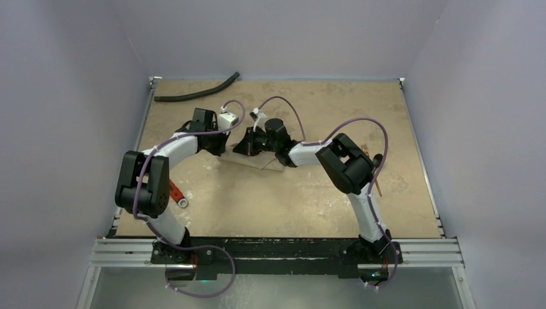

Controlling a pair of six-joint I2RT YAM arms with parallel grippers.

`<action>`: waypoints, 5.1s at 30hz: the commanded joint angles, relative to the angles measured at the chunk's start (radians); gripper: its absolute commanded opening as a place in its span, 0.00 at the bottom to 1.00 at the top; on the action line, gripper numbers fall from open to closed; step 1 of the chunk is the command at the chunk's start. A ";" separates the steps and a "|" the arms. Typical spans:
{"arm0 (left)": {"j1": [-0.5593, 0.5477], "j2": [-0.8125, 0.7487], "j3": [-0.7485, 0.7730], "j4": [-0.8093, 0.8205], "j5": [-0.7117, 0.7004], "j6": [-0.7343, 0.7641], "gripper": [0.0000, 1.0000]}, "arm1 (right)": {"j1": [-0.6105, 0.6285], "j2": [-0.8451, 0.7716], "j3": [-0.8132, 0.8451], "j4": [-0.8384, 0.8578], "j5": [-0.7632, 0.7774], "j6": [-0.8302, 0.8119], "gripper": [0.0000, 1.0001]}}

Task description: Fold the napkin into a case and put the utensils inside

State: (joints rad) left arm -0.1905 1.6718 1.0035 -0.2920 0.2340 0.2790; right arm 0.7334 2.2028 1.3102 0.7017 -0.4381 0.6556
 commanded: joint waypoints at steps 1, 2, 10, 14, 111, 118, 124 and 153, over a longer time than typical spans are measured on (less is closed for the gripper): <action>-0.001 0.029 0.012 0.049 0.002 -0.059 0.00 | 0.020 -0.042 0.022 0.060 -0.013 0.002 0.00; -0.001 0.033 0.011 0.055 0.005 -0.062 0.00 | 0.024 -0.040 0.025 0.061 -0.010 -0.001 0.00; 0.000 0.031 0.012 0.075 0.016 -0.080 0.00 | 0.048 0.005 0.069 0.036 0.019 -0.021 0.00; 0.000 0.026 0.007 0.082 0.016 -0.088 0.00 | 0.055 0.051 0.114 0.017 0.043 -0.028 0.00; -0.077 0.133 0.225 -0.012 -0.038 0.131 0.34 | 0.040 0.129 -0.113 0.221 0.167 0.137 0.00; -0.076 0.152 0.183 0.027 -0.077 0.158 0.34 | 0.040 0.115 -0.103 0.215 0.173 0.151 0.00; -0.075 0.198 0.191 0.029 -0.059 0.169 0.19 | 0.040 0.109 -0.090 0.187 0.191 0.164 0.00; -0.074 0.031 0.101 -0.082 -0.014 0.234 0.00 | 0.038 0.146 0.113 -0.133 0.311 0.187 0.00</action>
State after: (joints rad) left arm -0.2687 1.7233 1.1236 -0.3569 0.1978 0.4908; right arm 0.7769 2.3291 1.3659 0.7361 -0.2073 0.8543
